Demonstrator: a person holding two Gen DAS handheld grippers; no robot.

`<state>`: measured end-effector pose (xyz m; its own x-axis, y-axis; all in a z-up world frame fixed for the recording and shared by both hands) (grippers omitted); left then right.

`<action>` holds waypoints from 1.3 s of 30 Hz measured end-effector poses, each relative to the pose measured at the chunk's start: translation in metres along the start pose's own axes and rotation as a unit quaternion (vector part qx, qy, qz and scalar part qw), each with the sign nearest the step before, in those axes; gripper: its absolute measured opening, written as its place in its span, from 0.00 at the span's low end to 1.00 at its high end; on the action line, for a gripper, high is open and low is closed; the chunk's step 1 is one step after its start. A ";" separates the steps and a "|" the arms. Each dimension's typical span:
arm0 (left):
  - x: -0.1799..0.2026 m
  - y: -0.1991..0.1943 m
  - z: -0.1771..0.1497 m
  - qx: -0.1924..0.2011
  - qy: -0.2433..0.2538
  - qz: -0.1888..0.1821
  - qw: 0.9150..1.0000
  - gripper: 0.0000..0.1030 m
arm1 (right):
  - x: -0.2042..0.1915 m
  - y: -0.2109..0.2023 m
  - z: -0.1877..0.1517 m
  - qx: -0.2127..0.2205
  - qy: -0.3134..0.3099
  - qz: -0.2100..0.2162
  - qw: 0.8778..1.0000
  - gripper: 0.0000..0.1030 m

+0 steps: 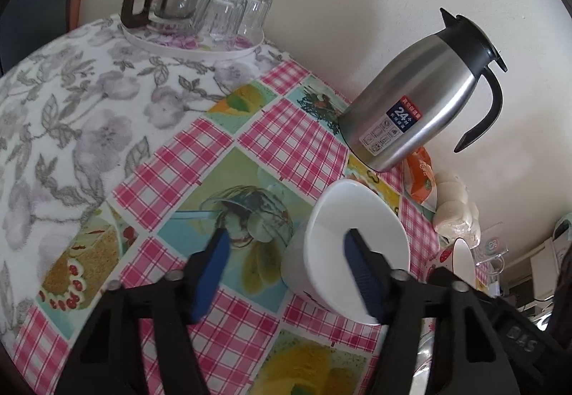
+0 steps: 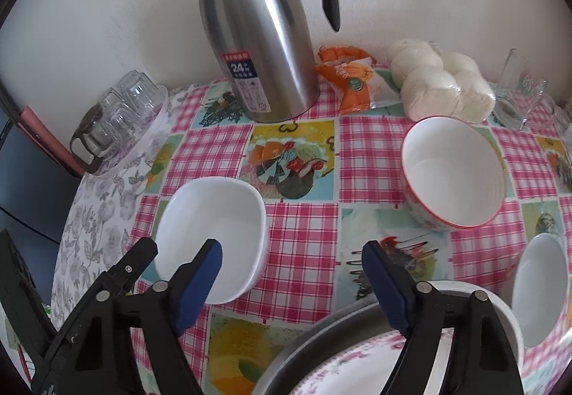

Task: Organize plates and bowls

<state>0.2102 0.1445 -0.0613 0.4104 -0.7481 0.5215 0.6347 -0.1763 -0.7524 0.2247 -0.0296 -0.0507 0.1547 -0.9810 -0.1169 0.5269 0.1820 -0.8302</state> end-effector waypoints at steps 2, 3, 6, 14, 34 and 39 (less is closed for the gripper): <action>0.000 0.003 0.000 -0.002 0.001 -0.003 1.000 0.57 | -0.005 0.007 0.000 -0.005 -0.005 -0.002 1.000 0.64; 0.000 0.005 0.001 -0.004 0.001 -0.007 1.000 0.53 | -0.007 0.012 0.000 -0.008 -0.006 -0.003 1.000 0.62; 0.001 0.009 0.001 -0.008 0.006 -0.012 1.000 0.45 | -0.013 0.023 0.000 -0.016 -0.007 -0.001 1.000 0.51; 0.011 0.018 -0.003 -0.015 0.027 -0.020 0.999 0.21 | -0.023 0.043 -0.002 -0.031 -0.011 -0.003 0.999 0.21; 0.008 0.031 -0.008 -0.024 0.033 -0.005 0.999 0.14 | -0.029 0.065 -0.005 -0.050 -0.003 0.005 0.999 0.12; 0.018 0.017 -0.008 -0.018 0.045 -0.010 0.999 0.14 | -0.028 0.052 -0.006 -0.039 0.000 0.006 0.999 0.12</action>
<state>0.2226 0.1230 -0.0682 0.3358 -0.7983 0.5000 0.6181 -0.2138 -0.7564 0.2431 0.0065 -0.0936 0.1608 -0.9788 -0.1268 0.4586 0.1878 -0.8686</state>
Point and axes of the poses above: each gripper's, at about its wrist camera, not at the fingertips, and y roughly the way its jaws point, x to its right, z to its top, the point moved 5 cm from there along y, roughly the way its jaws point, and after that the axes turned 8 degrees about -y, right-handed, at the moved point
